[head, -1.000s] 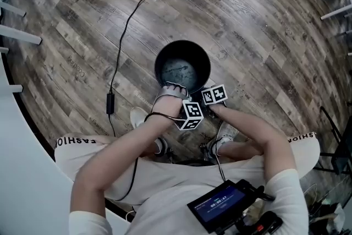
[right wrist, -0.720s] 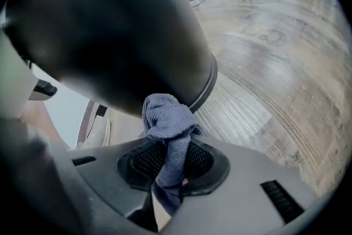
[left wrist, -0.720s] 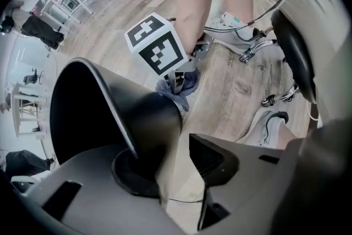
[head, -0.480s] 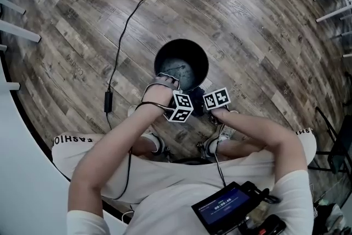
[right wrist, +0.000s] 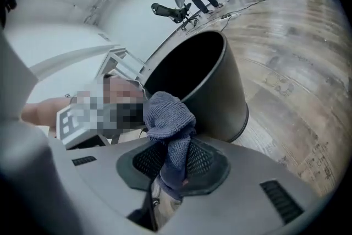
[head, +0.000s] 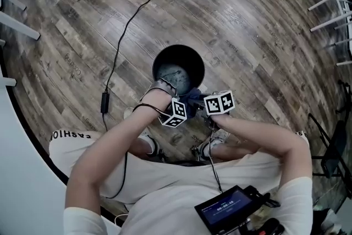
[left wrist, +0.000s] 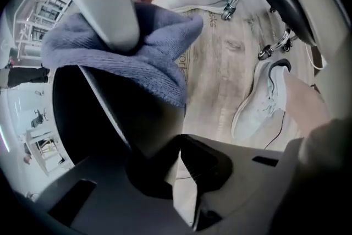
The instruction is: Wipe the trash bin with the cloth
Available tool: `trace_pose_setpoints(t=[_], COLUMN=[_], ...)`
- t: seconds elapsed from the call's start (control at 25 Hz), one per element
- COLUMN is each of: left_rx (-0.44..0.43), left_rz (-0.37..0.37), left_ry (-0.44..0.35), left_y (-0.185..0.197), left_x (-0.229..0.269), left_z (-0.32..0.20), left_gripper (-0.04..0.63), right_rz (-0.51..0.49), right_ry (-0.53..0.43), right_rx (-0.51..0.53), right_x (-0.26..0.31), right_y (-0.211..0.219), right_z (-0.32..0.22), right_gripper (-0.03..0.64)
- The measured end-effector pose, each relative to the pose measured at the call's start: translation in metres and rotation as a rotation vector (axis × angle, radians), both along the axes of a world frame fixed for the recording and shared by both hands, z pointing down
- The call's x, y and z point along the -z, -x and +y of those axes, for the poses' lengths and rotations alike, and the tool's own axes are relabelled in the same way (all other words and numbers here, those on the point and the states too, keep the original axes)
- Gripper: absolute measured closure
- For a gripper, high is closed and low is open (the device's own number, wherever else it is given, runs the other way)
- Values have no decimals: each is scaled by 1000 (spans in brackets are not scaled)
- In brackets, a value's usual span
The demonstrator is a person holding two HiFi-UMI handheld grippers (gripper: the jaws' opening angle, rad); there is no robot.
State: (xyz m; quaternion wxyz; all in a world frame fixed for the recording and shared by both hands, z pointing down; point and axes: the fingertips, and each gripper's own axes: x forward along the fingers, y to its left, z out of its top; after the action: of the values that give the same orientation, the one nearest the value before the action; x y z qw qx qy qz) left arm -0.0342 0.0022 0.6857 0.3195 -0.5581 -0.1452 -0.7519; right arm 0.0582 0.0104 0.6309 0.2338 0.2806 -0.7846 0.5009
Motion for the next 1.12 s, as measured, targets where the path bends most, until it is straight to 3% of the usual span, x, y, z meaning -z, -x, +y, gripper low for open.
trace_pose_setpoints(t=[0.36, 0.56, 0.68, 0.88, 1.0, 1.12], left_rx=[135, 274, 300, 292, 286, 252], left_rz=[24, 99, 121, 163, 176, 142], left_ry=[42, 120, 153, 206, 232, 216], left_y=[-18, -42, -49, -52, -51, -34], left_x=[1, 2, 1, 3, 15, 23], left_z=[16, 26, 31, 36, 35, 25], left_gripper=[551, 557, 555, 549, 458, 377], right_rz=[123, 177, 173, 184, 191, 192], right_ry=[-8, 43, 81, 125, 132, 115], right_rx=[82, -24, -79, -51, -14, 23], right_x=[-110, -173, -196, -187, -159, -121], right_y=[-10, -24, -28, -32, -38, -44], right_z=[-1, -11, -14, -11, -11, -10], right_gripper=[540, 540, 540, 540, 540, 540])
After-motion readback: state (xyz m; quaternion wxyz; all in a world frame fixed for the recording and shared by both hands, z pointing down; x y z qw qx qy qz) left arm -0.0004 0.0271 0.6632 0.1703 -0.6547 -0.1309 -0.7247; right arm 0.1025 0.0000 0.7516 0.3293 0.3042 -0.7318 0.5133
